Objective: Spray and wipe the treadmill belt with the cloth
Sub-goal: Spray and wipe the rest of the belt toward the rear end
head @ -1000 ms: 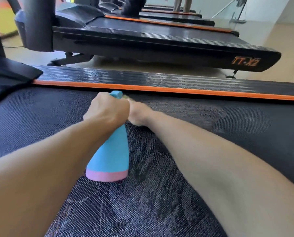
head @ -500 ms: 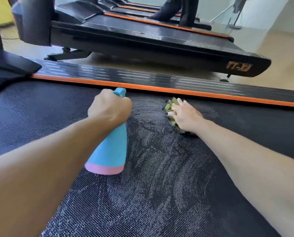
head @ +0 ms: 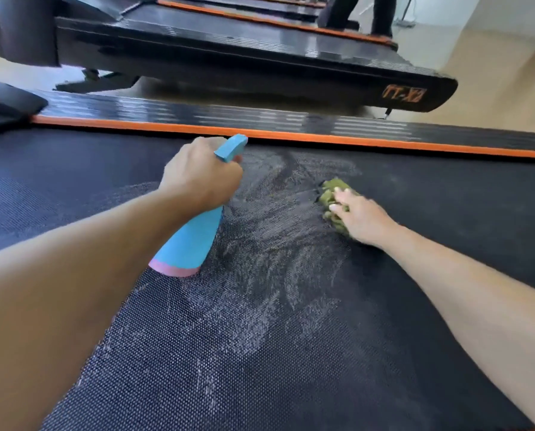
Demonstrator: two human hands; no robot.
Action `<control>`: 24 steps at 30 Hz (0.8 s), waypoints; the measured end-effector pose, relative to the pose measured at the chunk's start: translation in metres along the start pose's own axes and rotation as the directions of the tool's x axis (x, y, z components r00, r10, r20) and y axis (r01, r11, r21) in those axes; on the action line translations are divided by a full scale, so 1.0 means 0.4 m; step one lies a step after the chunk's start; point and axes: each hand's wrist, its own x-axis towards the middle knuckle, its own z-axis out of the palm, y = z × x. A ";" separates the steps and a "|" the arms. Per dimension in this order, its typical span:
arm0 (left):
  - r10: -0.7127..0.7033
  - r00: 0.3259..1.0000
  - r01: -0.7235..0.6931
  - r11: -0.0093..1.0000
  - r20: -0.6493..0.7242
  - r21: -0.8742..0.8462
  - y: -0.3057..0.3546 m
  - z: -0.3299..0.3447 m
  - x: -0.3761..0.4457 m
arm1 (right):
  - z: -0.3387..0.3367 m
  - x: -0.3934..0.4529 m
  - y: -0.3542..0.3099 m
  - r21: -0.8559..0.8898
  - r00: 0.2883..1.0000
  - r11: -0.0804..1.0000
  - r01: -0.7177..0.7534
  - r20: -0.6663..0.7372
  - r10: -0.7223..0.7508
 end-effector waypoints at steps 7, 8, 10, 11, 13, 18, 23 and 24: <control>0.167 0.978 -0.148 0.978 0.126 -0.145 -0.023 -0.023 -0.076 | 0.105 -0.342 -0.171 0.176 0.720 0.780 0.600 0.306 -0.623; 0.173 0.976 -0.153 0.977 0.131 -0.145 -0.026 -0.029 -0.085 | 0.130 -0.390 -0.206 0.198 0.617 0.686 0.700 0.318 -0.720; 0.208 0.958 -0.192 0.976 0.195 -0.098 -0.038 -0.038 -0.109 | 0.160 -0.454 -0.240 0.180 0.453 0.524 0.833 0.322 -0.831; 0.223 0.944 -0.213 0.975 0.241 -0.068 -0.044 -0.046 -0.118 | 0.157 -0.459 -0.237 0.188 0.402 0.477 0.858 0.332 -0.853; 0.209 0.922 -0.203 0.978 0.326 -0.054 -0.049 -0.074 -0.136 | 0.131 -0.427 -0.198 0.208 0.397 0.487 0.848 0.358 -0.845; 0.136 0.822 -0.224 0.970 0.553 0.094 -0.075 -0.148 -0.169 | 0.059 -0.269 -0.117 0.037 0.801 0.835 0.549 0.262 -0.538; 0.114 0.764 -0.275 0.948 0.636 0.160 -0.080 -0.154 -0.193 | 0.175 -0.454 -0.273 0.215 0.454 0.529 0.821 0.315 -0.833; 0.109 0.762 -0.275 0.947 0.638 0.166 -0.078 -0.150 -0.196 | 0.188 -0.481 -0.290 0.215 0.379 0.459 0.862 0.329 -0.865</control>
